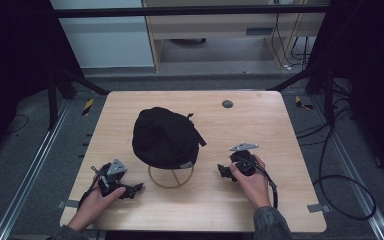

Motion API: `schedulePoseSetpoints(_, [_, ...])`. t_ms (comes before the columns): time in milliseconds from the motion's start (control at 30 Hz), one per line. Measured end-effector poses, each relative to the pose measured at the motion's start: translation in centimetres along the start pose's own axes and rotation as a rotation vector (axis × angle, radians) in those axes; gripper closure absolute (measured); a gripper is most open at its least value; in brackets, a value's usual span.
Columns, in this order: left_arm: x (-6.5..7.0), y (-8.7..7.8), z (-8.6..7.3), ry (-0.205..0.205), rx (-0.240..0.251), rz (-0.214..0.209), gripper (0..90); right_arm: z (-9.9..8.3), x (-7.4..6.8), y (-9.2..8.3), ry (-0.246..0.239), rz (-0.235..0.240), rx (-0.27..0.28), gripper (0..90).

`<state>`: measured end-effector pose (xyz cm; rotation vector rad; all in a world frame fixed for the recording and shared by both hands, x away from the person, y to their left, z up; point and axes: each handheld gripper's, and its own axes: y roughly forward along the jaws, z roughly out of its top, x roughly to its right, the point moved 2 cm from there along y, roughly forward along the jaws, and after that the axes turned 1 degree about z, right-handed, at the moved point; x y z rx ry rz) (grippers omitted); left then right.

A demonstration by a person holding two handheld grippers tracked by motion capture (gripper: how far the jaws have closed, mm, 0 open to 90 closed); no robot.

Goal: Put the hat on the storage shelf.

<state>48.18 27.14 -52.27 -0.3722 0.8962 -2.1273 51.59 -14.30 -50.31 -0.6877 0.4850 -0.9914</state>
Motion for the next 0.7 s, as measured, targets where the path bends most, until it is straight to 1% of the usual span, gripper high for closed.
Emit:
schedulePoseSetpoints(133, [0.0,0.0,0.0,0.0,0.0,0.0,0.0,-0.4,0.0,0.6,0.013,-0.002,-0.005,16.1])
schedulePoseSetpoints(267, [0.0,0.0,0.0,0.0,0.0,0.0,0.0,-0.7,0.0,1.1,0.005,-0.011,-0.01,14.2])
schedulePoseSetpoints(400, [0.0,0.0,0.0,0.0,0.0,0.0,0.0,-0.9,-0.3,1.3,-0.002,-0.046,0.013,13.6])
schedulePoseSetpoints(433, [0.0,0.0,0.0,0.0,0.0,0.0,0.0,-1.0,-0.5,1.4,-0.016,-0.06,0.018,12.3])
schedulePoseSetpoints(567, [0.0,0.0,0.0,0.003,0.0,0.002,0.0,-1.6,-0.6,1.5,-0.009,-0.072,0.069,10.9])
schedulePoseSetpoints(700, [0.0,0.0,0.0,-0.001,0.0,0.001,0.0,-1.8,-0.7,1.3,-0.007,-0.074,0.068,10.7])
